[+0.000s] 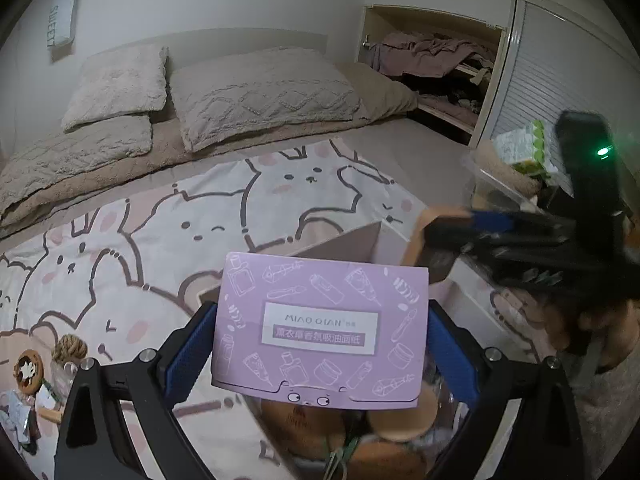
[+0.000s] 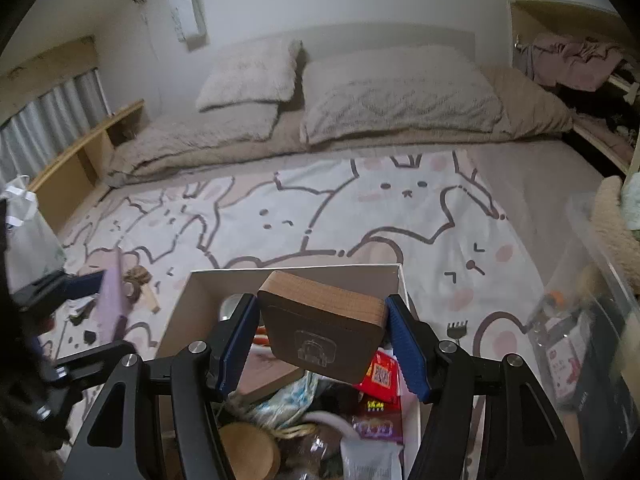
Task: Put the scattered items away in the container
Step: 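Open both tools over the white box, dropping booklet and wooden block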
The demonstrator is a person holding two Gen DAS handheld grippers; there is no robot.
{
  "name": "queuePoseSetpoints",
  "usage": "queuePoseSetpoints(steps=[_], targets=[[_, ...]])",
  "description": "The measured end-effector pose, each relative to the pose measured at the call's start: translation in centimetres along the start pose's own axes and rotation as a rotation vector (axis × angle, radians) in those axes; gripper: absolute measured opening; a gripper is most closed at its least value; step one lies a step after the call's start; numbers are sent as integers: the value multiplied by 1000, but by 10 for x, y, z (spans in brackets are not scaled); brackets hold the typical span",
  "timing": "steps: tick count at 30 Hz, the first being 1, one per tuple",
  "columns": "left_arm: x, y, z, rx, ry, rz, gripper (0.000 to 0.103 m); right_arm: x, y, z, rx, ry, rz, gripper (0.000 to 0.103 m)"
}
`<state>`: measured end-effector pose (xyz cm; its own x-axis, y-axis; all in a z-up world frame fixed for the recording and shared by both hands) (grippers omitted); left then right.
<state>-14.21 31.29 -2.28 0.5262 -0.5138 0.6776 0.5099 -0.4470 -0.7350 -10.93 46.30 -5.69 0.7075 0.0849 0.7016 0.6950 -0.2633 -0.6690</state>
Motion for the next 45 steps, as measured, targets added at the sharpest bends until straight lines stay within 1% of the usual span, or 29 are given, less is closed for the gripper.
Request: queuePoseSetpoints(steps=[2,6,9,11,12,13,15,19,24,27,32,37,38,40,43,45], targets=[[-3,-6,0,6,2,8,98,-14,-2,-2,14,15,-20,65],[-10,-18,-5,32,12,18,98,-40,-3,-6,82,52,-54,65],[-17,-22,-8,45,13,12,98,-51,-2,-7,125,73,-69,66],[-22,-24,-10,56,15,5,98,-48,-1,-5,128,63,-62,79],[-24,-24,-11,63,18,1,98,-45,0,-4,129,52,-51,90],[-28,-25,-13,72,19,-3,98,-41,1,-3,133,48,-41,93],[-34,-26,-15,91,24,-15,98,-33,5,-1,148,41,-36,93],[-50,-27,-19,128,33,-41,98,-13,27,10,187,20,-45,93],[-78,-22,-13,136,27,-96,98,8,48,18,195,-28,-63,93],[-92,-18,-8,134,23,-129,98,14,46,12,177,-60,-86,93],[-111,-16,-2,124,9,-161,98,27,40,1,184,-112,-64,93],[-128,-13,-8,159,4,-180,99,28,40,5,185,-114,-64,93],[-132,-11,-9,164,-5,-189,99,27,40,6,183,-113,-66,93],[-137,-6,-13,178,-27,-212,103,26,40,9,177,-108,-68,93],[-139,-1,-14,192,-21,-235,103,23,38,13,157,-117,-74,93],[-138,-1,-12,192,-16,-235,103,22,38,14,151,-114,-75,93]])
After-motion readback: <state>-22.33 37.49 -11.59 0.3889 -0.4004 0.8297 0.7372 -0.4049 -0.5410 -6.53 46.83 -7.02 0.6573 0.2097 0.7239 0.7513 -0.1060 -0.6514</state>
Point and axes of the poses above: each gripper's, at about its wrist camera, not at the fingertips, and x roughly against the way its jaws point, z to its right, y to its underside, the point moved 3 cm from there along -x, roughly the way its jaws point, and after that the axes turned 8 degrees about -x, right-handed, at the moved point
